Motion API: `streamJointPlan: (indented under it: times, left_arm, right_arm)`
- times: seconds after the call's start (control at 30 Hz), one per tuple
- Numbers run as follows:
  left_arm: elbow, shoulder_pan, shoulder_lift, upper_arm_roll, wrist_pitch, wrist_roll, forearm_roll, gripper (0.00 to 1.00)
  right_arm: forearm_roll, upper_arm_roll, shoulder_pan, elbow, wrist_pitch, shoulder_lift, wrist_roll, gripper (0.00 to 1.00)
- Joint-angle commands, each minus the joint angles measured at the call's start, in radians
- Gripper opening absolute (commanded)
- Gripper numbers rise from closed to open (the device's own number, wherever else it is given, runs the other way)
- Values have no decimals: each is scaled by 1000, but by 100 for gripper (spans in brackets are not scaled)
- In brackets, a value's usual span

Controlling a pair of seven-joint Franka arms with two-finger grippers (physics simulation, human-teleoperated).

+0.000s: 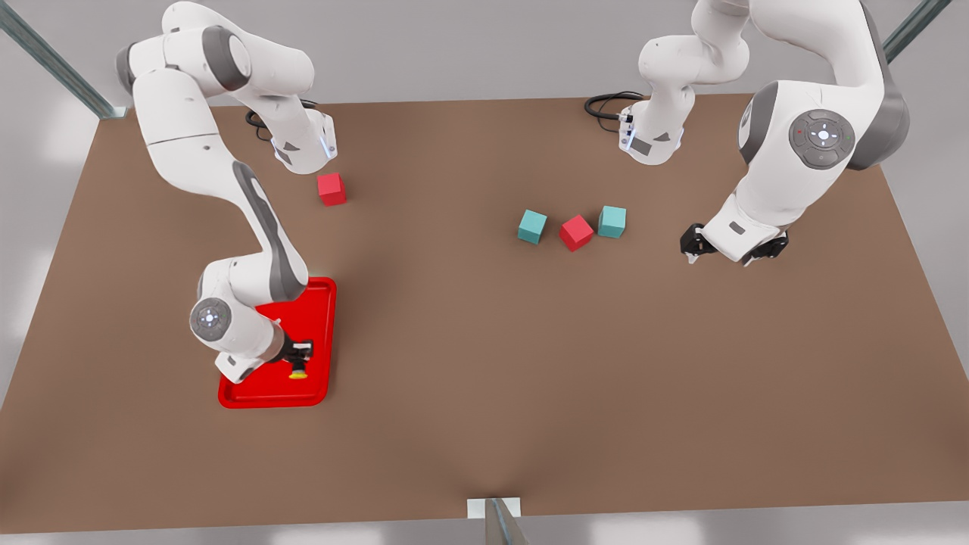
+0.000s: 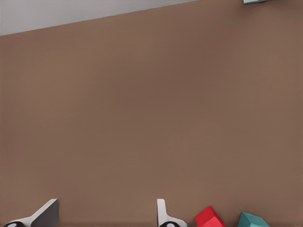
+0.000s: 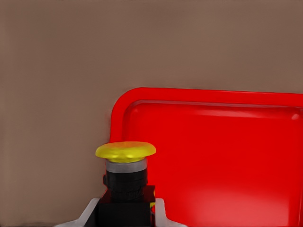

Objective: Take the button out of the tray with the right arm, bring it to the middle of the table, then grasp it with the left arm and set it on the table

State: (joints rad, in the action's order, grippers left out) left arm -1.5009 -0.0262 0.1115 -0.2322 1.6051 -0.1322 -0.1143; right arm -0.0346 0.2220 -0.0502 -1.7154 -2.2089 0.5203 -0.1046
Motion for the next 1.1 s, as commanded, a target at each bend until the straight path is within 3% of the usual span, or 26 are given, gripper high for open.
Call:
streamJointPlan:
  times: [0.0, 0.07, 0.27, 0.5, 0.6, 0.63, 0.8, 1.07]
  left_arm:
    - [1, 0, -1, -1, -2, -1, -1, 100]
    - [1, 0, -1, -1, -2, -1, -1, 100]
    - [1, 0, -1, -2, -8, -1, -1, 100]
    - [1, 0, 1, -1, -7, -3, -1, 100]
    - [-1, 0, -1, -1, -8, -3, -1, 100]
    - [1, 0, -1, -2, -8, -3, -1, 100]
    - [-1, 0, 1, -2, -7, -3, -1, 100]
    - [-1, 0, 2, -2, -5, -3, -1, 100]
  right_arm:
    - [13, 31, 18, 33, 110, -3, -90, 45]
    - [9, 103, 46, 86, 179, -3, -233, 44]
    - [28, 105, 262, 163, 169, 12, -544, 44]
    - [15, 91, 487, 552, 163, 314, -924, 45]
    - [18, 19, 582, 730, 164, 423, -1011, 45]
    - [19, -46, 659, 827, 166, 494, -1061, 45]
    - [30, -66, 708, 965, 155, 606, -1172, 47]
    - [30, -72, 762, 970, 41, 649, -1222, 51]
